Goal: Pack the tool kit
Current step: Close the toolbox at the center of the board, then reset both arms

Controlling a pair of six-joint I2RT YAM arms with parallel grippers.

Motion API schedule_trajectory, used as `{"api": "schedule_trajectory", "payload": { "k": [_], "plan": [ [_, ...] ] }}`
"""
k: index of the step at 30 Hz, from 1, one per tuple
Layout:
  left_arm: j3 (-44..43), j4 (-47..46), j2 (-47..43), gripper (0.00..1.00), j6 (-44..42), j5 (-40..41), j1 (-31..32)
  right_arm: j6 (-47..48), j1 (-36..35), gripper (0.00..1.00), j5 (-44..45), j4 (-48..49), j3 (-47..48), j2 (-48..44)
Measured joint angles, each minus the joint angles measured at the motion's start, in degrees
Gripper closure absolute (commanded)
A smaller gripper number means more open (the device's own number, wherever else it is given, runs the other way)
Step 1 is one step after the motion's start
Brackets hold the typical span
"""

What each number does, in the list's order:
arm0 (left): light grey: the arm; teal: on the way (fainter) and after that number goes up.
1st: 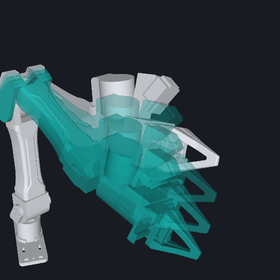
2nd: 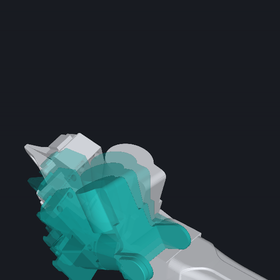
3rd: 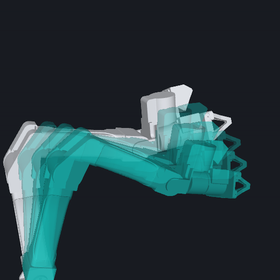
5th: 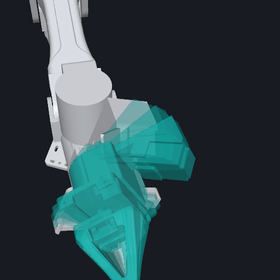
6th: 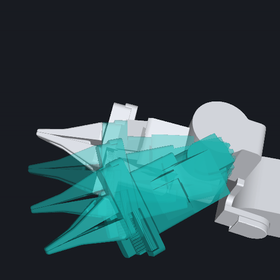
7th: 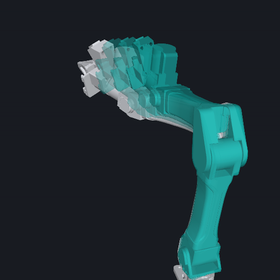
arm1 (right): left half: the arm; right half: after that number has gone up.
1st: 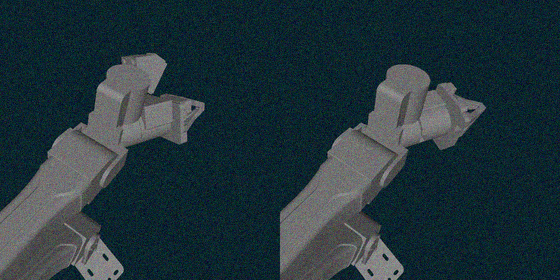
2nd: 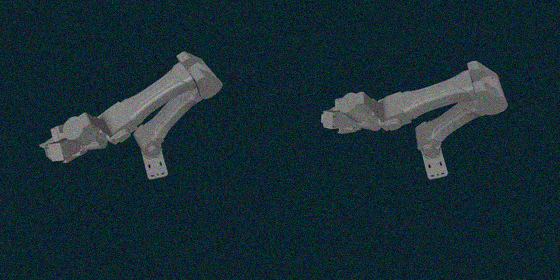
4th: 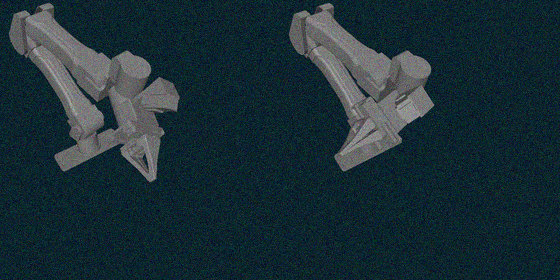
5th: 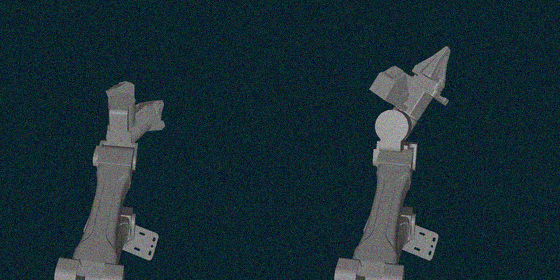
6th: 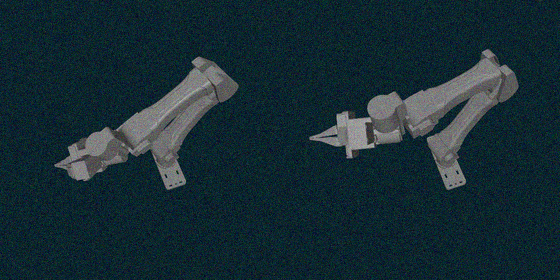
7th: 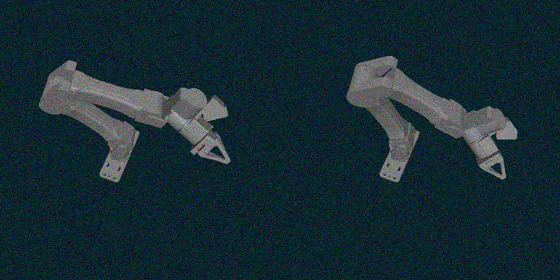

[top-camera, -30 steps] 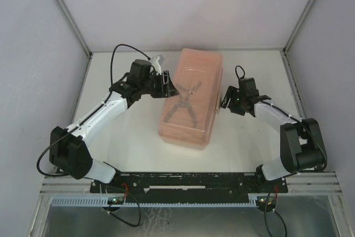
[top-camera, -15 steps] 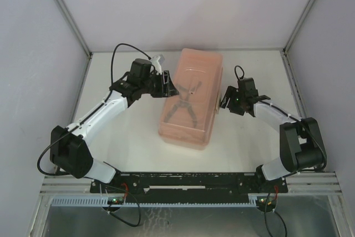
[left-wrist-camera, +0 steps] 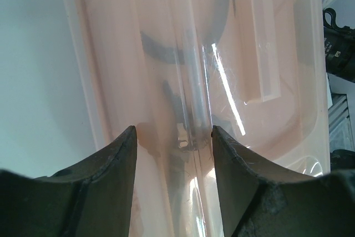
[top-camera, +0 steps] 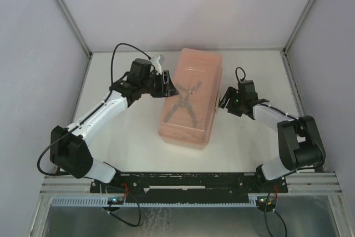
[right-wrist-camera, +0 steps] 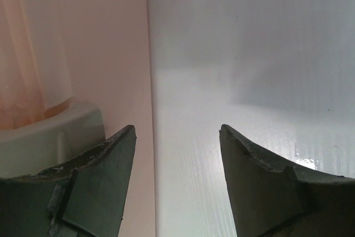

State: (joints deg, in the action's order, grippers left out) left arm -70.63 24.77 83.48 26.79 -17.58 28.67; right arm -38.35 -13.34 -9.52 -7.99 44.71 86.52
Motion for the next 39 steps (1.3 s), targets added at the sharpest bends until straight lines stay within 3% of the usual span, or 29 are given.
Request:
{"api": "schedule_trajectory", "payload": {
  "k": [12,15,18,21,25,34,39],
  "plan": [
    [-0.3,0.3,-0.2,0.47,-0.4,1.1,0.2,0.4,-0.5,0.34,0.6,0.9,-0.2,-0.3],
    [-0.3,0.5,-0.7,0.41,-0.4,3.2,0.9,0.4,-1.2,0.33,4.3,-1.3,-0.2,-3.1],
    [-0.2,1.1,-1.6,0.28,-0.3,6.2,1.9,0.4,-1.2,0.32,6.9,-2.9,-0.2,-7.7],
    [0.6,3.0,-3.9,0.09,0.2,11.1,3.0,1.0,0.3,0.31,9.1,-3.8,-0.7,-13.9],
    [2.2,5.0,-10.4,0.00,1.4,18.7,3.6,3.9,2.6,0.26,10.3,-5.4,-3.6,-24.4],
    [11.2,3.0,-33.1,0.00,1.7,40.3,2.7,14.5,3.4,0.10,11.1,-6.3,-7.3,-56.2],
    [13.4,4.4,-39.5,0.00,-0.5,46.4,-5.5,19.9,3.5,0.00,11.8,-6.4,-7.3,-66.2]
  ]
}}
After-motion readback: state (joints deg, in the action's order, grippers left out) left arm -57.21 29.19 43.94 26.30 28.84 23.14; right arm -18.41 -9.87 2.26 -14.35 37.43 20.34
